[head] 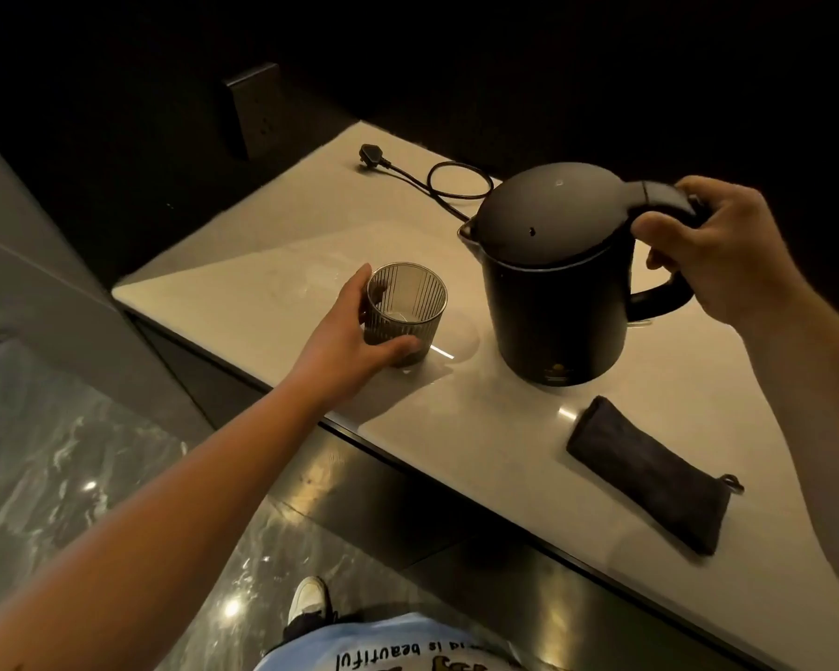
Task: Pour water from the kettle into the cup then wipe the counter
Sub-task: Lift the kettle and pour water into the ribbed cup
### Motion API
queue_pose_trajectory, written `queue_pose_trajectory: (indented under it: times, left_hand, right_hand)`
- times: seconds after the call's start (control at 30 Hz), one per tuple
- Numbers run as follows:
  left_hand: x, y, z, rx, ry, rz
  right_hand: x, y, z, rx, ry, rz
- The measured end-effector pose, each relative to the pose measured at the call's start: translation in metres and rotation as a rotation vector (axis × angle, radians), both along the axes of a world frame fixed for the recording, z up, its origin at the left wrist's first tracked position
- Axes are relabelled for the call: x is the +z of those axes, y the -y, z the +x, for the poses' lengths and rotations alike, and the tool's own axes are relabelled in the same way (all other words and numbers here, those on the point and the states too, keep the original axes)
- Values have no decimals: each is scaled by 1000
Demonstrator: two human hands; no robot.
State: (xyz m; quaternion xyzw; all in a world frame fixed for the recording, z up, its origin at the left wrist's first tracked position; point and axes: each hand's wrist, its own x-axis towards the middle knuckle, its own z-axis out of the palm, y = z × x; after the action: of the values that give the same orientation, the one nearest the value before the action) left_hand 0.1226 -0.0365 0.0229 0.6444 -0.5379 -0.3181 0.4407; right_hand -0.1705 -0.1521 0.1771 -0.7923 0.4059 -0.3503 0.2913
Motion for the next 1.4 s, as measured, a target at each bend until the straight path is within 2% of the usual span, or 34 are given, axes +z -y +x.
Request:
queue_pose_trajectory:
  times: [0.2, 0.43, 0.87, 1.4]
  left_hand:
    - [-3, 4, 0, -13, -7, -90]
    - [-6, 4, 0, -6, -23, -90]
    - [-4, 2, -1, -1, -12, -77]
    - [-6, 3, -2, 3, -36, -75]
  right_hand:
    - [16, 1, 18, 24, -316, -223]
    - [26, -4, 43, 67, -503, -329]
    - [49, -4, 60, 55, -646, -442]
    - [79, -7, 83, 136, -765, -408]
